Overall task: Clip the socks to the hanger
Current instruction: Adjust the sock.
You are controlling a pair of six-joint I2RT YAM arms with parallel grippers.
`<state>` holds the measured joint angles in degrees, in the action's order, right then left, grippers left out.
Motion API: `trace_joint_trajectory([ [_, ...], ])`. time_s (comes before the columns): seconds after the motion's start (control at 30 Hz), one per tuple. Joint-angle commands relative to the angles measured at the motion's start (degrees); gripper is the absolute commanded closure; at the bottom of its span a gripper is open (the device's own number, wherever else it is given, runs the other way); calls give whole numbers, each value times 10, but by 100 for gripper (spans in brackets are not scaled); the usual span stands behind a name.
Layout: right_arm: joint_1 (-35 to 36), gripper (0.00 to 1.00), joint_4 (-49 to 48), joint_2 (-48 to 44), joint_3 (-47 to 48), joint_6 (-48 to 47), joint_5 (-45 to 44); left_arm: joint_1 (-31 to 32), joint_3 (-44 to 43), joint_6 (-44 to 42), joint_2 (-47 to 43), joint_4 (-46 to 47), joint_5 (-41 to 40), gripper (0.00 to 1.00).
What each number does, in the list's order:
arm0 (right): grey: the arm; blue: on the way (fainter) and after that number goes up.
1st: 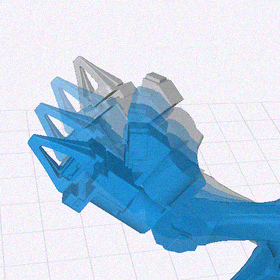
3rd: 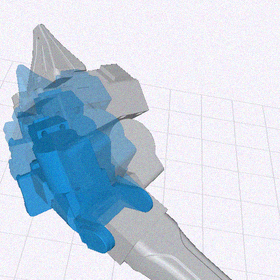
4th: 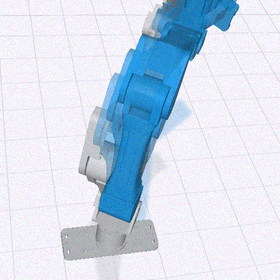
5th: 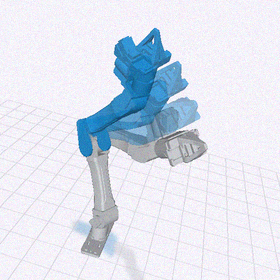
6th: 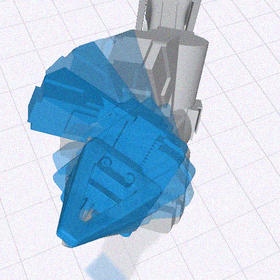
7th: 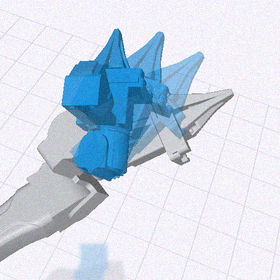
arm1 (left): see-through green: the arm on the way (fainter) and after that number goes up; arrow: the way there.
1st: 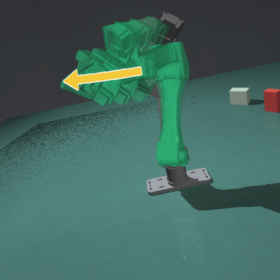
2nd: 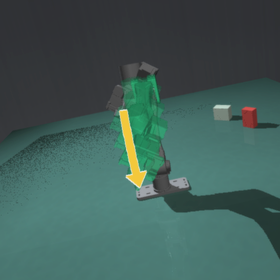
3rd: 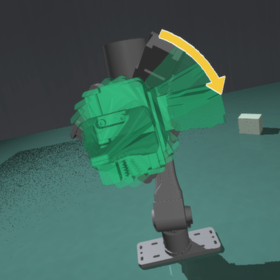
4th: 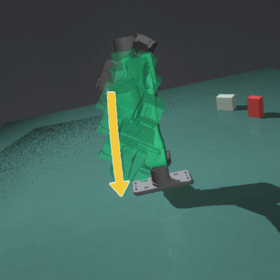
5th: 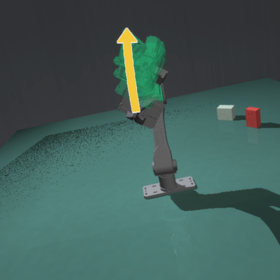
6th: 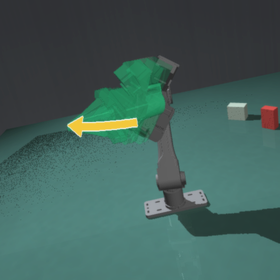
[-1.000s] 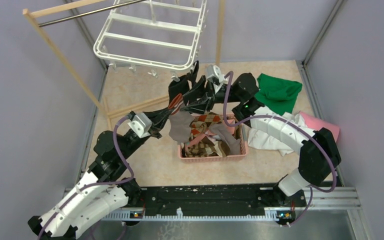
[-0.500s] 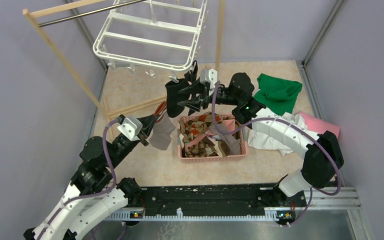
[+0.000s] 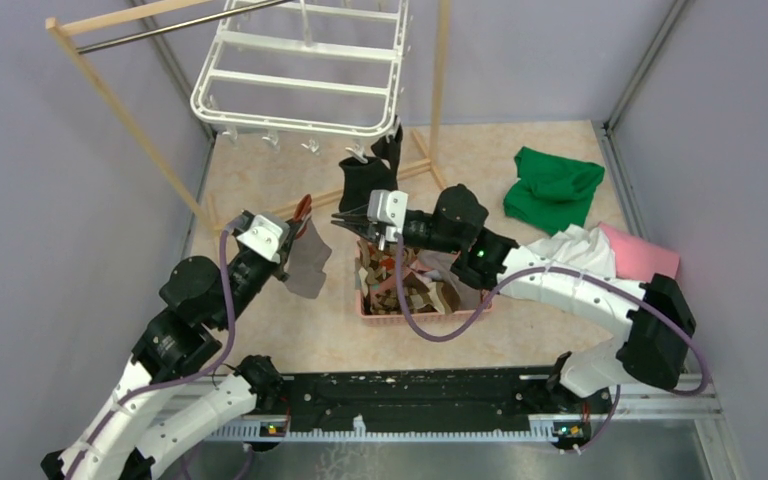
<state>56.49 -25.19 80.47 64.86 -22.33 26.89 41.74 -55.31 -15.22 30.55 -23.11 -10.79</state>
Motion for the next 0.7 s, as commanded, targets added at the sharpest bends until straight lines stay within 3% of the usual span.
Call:
trace_joint_trajectory([
  [0.0,3,88,-54,24,6,16,-86,3,-15,-20,-7,4,-15,100],
  [0.33,-12,56,-65,0,-38,66,-34,3,21,-48,-16,61,46,100],
  [0.5,-51,41,-62,-3,-35,132,70,3,37,-45,-10,104,92,100],
  [0.67,-77,35,-77,-11,-41,178,134,3,57,-44,-14,157,158,100],
])
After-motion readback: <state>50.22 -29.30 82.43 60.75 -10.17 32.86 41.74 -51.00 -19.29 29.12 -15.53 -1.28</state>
